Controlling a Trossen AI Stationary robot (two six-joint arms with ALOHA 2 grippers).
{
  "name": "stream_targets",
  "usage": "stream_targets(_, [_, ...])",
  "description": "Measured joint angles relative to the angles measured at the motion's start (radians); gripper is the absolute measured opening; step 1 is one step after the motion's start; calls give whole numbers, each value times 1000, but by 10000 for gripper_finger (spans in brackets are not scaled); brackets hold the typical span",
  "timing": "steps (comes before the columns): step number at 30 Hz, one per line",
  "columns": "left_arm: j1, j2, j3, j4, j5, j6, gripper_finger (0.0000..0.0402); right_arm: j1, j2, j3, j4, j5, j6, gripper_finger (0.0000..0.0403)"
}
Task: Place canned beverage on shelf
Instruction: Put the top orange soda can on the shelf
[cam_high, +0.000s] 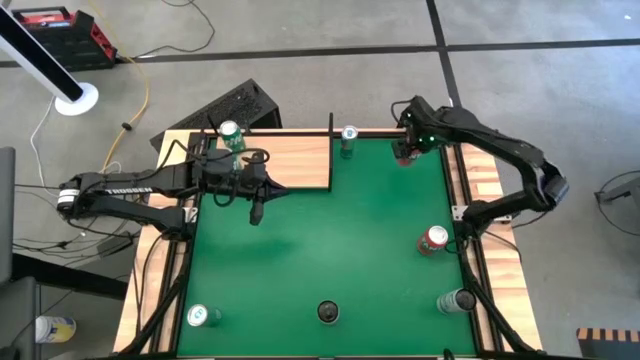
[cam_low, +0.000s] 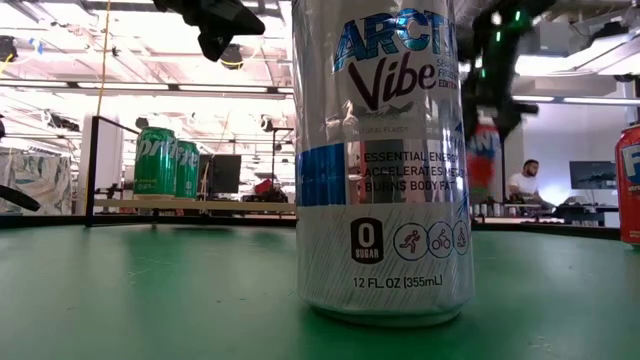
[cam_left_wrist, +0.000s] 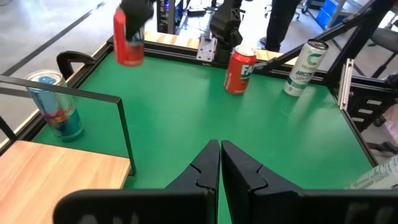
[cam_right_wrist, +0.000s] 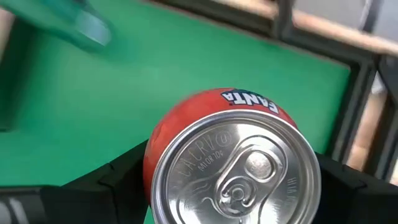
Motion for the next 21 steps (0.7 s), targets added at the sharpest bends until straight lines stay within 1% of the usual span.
stream_targets(5, [-6,0,0,0,52,-5,0,126,-37,171,-73,13,78,329])
stream_targets(8, [-27,-23,0,-10,92,-11,0,226,-28,309,-101,67,117,329])
stream_targets(11, [-53,-83,0,-18,99,2,0,338,13,463,-116,145,156,329])
stream_targets(16, [-68,-203,1,-35,66,54,0,486,151,734,-104,237,164,329])
stream_targets(21, [-68,-284,2,-93,51,86,0,573,374,1000,-97,266,120,329])
